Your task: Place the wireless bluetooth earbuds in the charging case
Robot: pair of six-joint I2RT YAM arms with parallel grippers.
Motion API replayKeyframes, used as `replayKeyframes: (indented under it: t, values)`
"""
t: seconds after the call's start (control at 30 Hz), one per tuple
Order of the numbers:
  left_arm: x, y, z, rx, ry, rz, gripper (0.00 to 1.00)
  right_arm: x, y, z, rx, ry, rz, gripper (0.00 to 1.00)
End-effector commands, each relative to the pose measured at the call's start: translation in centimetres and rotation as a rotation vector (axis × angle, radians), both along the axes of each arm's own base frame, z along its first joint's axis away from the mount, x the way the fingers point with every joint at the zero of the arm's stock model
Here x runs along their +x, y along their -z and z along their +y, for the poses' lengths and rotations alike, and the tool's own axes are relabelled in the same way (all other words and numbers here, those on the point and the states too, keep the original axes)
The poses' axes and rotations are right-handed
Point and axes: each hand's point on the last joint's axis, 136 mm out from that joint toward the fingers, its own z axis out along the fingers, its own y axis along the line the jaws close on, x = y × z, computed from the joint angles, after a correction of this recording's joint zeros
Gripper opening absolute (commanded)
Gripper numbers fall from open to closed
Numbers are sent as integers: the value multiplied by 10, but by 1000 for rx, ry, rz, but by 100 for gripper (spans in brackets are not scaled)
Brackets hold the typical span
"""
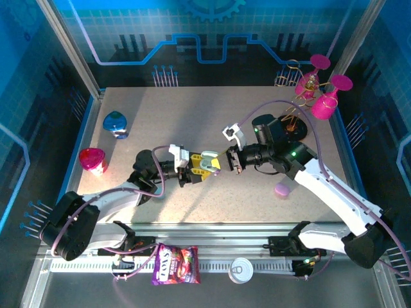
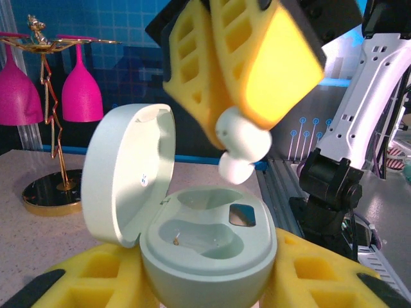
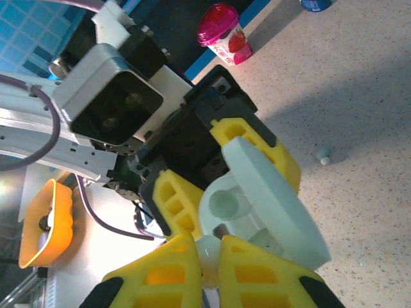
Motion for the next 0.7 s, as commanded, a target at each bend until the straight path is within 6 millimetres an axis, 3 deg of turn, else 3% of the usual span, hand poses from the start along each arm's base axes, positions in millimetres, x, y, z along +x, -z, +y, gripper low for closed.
replayKeyframes:
  t: [0.0, 0.57, 0.67]
  values:
    - [-5, -21, 2, -27, 29, -42, 20, 1, -3, 0, -27, -4, -45, 9]
    - [-2, -22, 3, -32, 7, -68, 20, 2, 15, 1, -85, 5, 56, 9]
    - [-2, -22, 3, -33, 8, -67, 20, 4, 17, 3, -88, 10, 67, 13]
